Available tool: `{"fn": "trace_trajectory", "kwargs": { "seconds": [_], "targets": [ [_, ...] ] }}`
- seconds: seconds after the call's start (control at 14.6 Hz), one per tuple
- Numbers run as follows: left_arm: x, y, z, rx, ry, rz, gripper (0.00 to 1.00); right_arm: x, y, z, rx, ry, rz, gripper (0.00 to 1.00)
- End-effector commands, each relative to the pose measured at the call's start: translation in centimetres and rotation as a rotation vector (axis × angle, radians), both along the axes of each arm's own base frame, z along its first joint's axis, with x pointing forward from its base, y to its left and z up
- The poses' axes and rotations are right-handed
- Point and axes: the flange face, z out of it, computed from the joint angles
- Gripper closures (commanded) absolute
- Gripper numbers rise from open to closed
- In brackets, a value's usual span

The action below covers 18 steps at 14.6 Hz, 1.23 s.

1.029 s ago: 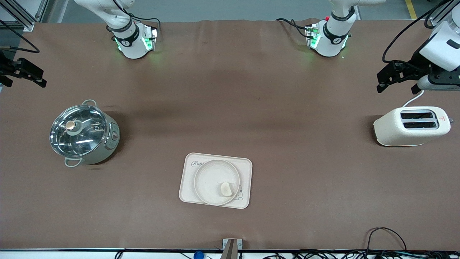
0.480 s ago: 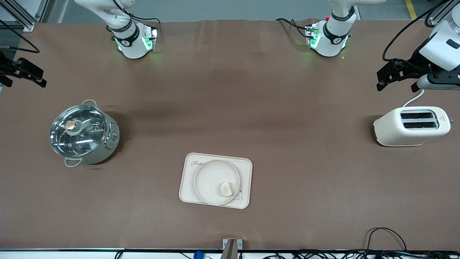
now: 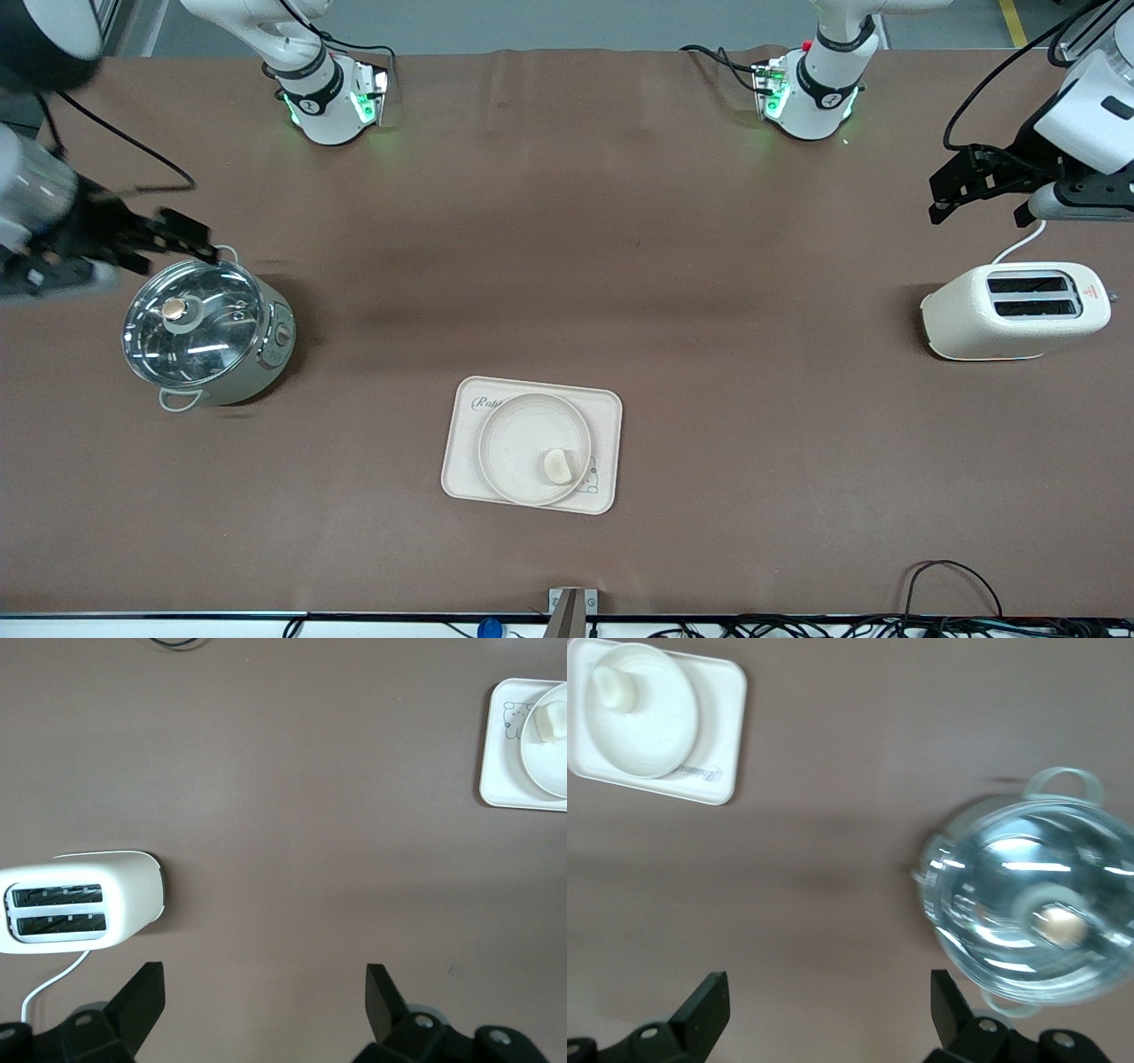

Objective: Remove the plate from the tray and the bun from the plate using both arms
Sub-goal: 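Reach the right gripper toward the white plate on the tray, then lower the right gripper and grasp the plate rim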

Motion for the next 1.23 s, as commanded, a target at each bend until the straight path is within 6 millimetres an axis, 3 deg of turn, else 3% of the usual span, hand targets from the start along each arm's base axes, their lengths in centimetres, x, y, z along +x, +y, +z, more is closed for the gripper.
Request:
{"fn": "trace_trajectory", "kwargs": {
  "seconds": [0.0, 0.21, 0.55, 0.75, 0.96, 1.17],
  "targets": [
    [0.1, -0.5, 0.5, 0.026, 0.0, -0.007, 0.0, 3.3, 3.4, -5.4, 0.079, 0.017, -0.025, 0.0],
    [0.2, -0.6, 0.3, 0.027, 0.004, -0.014, 0.0, 5.5, 8.8, -10.7, 0.13, 0.011, -0.096, 0.0],
    [0.3, -0.3, 0.0, 0.03, 0.013, -0.011, 0.0, 5.8, 18.5, -19.5, 0.124, 0.053, -0.179, 0.0],
    [0.5, 0.0, -0.1, 0.068, 0.008, -0.009, 0.0, 6.8, 22.0, -24.1, 0.12, 0.044, -0.186, 0.0],
    [0.5, -0.2, 0.0, 0.125, -0.001, -0.023, 0.0, 8.5, 23.2, -28.8, 0.159, -0.018, -0.252, 0.0],
    [0.6, 0.0, -0.1, 0.122, -0.001, -0.022, 0.0, 10.3, 26.1, -31.8, 0.223, -0.04, -0.286, 0.02]
  ]
}}
